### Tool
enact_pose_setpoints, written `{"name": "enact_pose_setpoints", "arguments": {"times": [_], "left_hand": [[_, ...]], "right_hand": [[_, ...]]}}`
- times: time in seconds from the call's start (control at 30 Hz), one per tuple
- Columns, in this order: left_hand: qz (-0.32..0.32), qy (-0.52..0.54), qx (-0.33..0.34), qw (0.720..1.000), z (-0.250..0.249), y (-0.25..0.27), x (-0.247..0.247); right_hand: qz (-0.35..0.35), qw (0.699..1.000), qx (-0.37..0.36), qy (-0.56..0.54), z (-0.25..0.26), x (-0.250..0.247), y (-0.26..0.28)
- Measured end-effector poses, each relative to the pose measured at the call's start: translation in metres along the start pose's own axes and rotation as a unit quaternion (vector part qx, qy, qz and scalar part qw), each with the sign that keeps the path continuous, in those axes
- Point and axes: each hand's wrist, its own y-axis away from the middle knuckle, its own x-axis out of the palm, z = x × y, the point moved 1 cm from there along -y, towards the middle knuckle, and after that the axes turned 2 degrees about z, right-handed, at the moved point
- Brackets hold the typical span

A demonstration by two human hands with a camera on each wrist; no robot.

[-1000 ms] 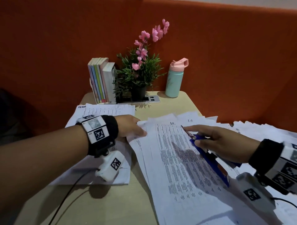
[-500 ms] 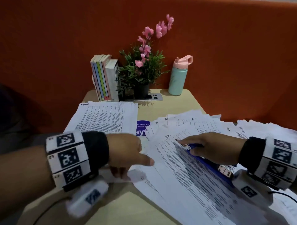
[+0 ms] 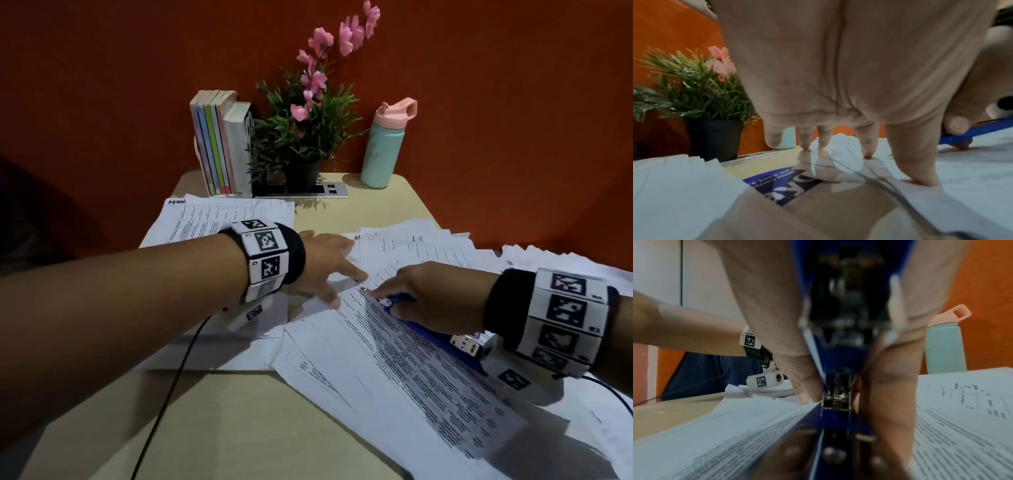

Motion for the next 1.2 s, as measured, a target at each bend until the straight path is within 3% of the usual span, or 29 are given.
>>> {"name": "enact_pose_setpoints", "arguments": {"times": [0.23,0.57,1.2], "left_hand": [[0.009,0.081,0.01,0.997,0.014,-0.012,0.005],[0.03,0.154,0.001,0.988,0.019,-0.013,0.008],[0.023,0.176,0.008,0.984,0.023,-0.015,0.011]], "right_hand": [[0.023,0.999,0.0,0.023,0.007,-0.004,-0.005],[0.0,1.0,-0.006,0.004,0.007,-0.001,-0.014],[-0.012,0.996,-0.035,0.079,0.021,0.007,-0.029]]}}
